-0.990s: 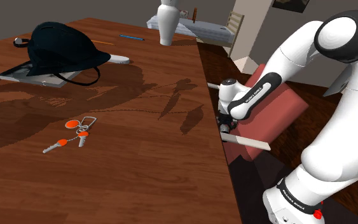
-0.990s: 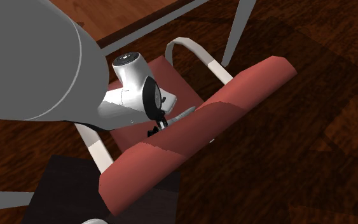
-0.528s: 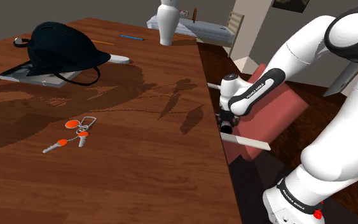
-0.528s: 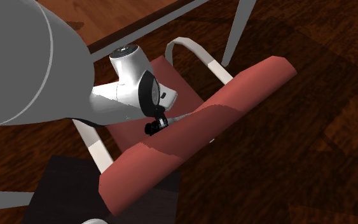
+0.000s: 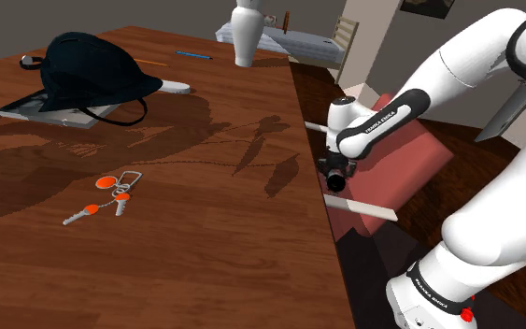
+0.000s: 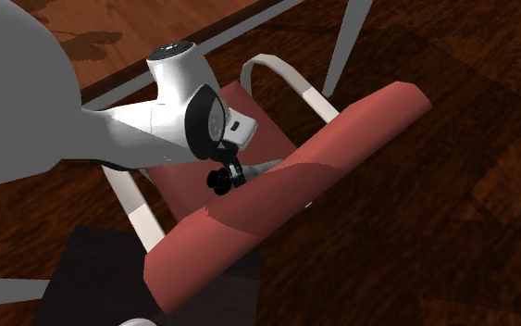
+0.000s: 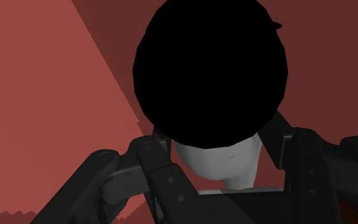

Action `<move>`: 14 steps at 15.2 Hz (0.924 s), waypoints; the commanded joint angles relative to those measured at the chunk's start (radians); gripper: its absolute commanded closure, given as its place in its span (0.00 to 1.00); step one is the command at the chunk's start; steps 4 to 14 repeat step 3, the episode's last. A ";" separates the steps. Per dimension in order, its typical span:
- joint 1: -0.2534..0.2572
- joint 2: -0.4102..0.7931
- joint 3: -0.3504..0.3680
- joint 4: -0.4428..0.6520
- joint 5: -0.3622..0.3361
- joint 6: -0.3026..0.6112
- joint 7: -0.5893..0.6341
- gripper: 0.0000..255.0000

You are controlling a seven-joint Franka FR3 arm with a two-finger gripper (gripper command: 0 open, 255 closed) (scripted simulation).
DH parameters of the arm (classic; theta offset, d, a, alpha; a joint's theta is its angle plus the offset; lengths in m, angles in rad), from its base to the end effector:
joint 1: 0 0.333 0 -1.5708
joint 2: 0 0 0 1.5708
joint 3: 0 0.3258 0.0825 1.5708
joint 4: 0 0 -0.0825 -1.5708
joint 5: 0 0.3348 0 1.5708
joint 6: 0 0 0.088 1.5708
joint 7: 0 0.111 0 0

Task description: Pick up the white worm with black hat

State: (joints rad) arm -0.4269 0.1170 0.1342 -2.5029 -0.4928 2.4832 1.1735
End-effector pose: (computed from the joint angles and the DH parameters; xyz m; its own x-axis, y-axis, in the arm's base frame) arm 0.4124 -0.1229 0.2762 0.5047 -0.8524 0.1368 -0.8504 -0.4636 0.2487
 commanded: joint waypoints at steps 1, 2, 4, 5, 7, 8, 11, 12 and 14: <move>-0.002 -0.026 0.003 -0.002 0.019 -0.020 -0.020 1.00; -0.002 -0.028 0.004 -0.002 0.021 -0.021 -0.022 1.00; -0.002 -0.028 0.003 -0.002 0.021 -0.021 -0.022 1.00; -0.002 -0.028 0.003 -0.002 0.021 -0.021 -0.022 1.00; -0.002 -0.028 0.003 -0.002 0.021 -0.021 -0.022 1.00; -0.002 -0.028 0.003 -0.002 0.021 -0.021 -0.022 1.00; -0.002 -0.028 0.003 -0.002 0.021 -0.021 -0.022 1.00; -0.002 -0.028 0.003 -0.002 0.021 -0.021 -0.022 1.00; -0.002 -0.028 0.003 -0.002 0.021 -0.021 -0.022 1.00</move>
